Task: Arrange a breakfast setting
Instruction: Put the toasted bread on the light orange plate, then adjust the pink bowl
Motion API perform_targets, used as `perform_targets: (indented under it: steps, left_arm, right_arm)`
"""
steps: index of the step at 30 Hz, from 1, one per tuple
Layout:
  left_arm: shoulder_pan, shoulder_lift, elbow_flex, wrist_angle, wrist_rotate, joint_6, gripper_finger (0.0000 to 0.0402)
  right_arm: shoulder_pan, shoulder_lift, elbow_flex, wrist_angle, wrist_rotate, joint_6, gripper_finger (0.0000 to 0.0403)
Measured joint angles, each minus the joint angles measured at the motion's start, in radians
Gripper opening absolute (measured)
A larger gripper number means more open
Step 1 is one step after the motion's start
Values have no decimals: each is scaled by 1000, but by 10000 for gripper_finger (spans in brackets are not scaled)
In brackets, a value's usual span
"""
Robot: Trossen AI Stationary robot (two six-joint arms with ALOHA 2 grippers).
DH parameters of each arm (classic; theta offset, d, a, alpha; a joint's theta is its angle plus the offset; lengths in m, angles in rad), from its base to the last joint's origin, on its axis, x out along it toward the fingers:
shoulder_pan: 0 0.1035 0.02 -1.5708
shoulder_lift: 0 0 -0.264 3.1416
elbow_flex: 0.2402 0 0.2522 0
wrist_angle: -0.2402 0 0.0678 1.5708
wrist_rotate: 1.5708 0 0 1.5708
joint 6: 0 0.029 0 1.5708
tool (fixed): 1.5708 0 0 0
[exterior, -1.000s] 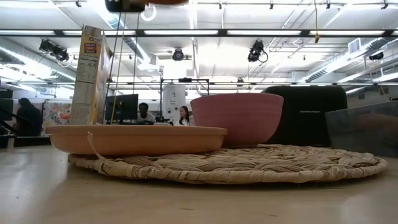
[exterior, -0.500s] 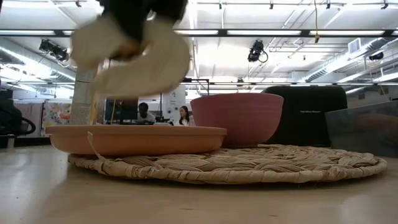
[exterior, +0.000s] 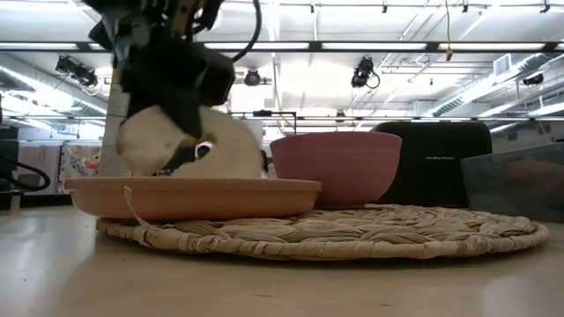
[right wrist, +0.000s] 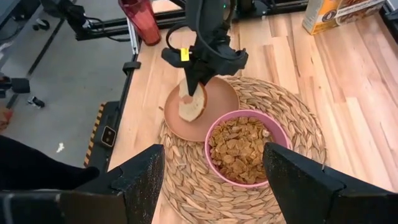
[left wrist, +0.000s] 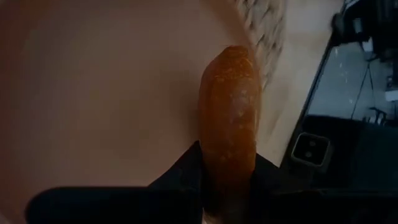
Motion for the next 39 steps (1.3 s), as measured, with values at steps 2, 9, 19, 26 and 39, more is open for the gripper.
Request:
perform_targets:
  steps: [2, 9, 19, 26, 39]
  left_arm:
    - [-1, -2, -18, 2, 4, -17, 65]
    - [1, -2, -26, -3, -41, -24, 80]
    - [5, -13, -27, -45, -42, -19, 171]
    - [5, -86, -27, -55, -34, -20, 211]
    - [4, -266, -26, -121, -56, -36, 211]
  right_arm:
    - [0, 10, 0, 1, 0, 0, 274]
    - [0, 46, 0, 0, -3, -2, 274]
    - [0, 81, -7, -10, 0, -29, 274]
    - [-12, 134, -166, -29, 37, -100, 274]
    - [-111, 380, -450, 161, 86, -318, 274]
